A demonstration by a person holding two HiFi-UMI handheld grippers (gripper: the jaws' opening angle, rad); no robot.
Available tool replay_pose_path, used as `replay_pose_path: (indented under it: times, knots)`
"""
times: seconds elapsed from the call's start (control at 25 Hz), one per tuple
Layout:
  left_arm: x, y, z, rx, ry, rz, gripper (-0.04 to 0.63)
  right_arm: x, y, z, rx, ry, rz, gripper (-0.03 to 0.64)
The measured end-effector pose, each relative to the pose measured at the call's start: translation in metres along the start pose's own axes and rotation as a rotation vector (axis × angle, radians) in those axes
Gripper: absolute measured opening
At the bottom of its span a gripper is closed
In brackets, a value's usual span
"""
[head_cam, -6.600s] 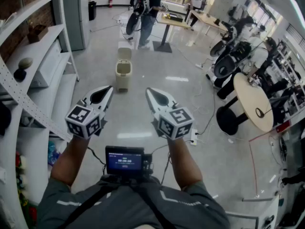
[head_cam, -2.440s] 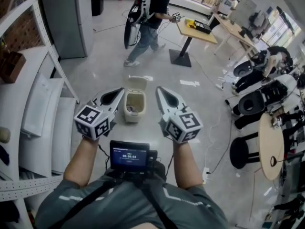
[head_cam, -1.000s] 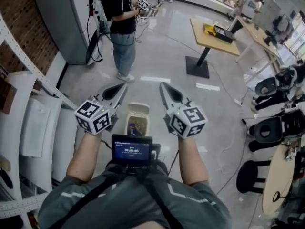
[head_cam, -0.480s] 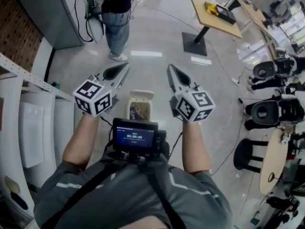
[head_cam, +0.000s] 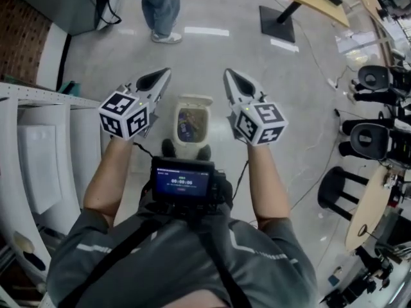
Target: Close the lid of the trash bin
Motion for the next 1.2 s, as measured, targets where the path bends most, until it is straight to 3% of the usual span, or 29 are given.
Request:
replay_pose_path:
  times: [0.28, 0.68, 0.88, 1.2]
  knots:
    - [-0.024, -0.065, 0.018, 0.059, 0.033, 0.118, 0.002, -0.03, -0.066, -0.033, -0.073, -0.024, 0.134, 0.011]
    - [-0.057, -0.131, 0.02, 0.141, -0.006, 0.221, 0.002, -0.058, -0.122, -0.059, -0.127, -0.058, 0.193, 0.011]
    - [-0.073, -0.166, 0.032, 0.12, -0.029, 0.296, 0.003, -0.073, -0.159, -0.068, -0.132, -0.087, 0.239, 0.011]
    - [-0.085, -0.212, 0.028, 0.15, -0.055, 0.376, 0.003, -0.08, -0.217, -0.075, -0.202, -0.124, 0.336, 0.011]
Point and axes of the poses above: the fingertips, and each gripper's own axes: x backward along the fingers, z to its left, y out of its top, the point moved 2 cm from there along x, backward along the fingers, and after that the axes turned 7 degrees about -x, right-handed, at the moved point
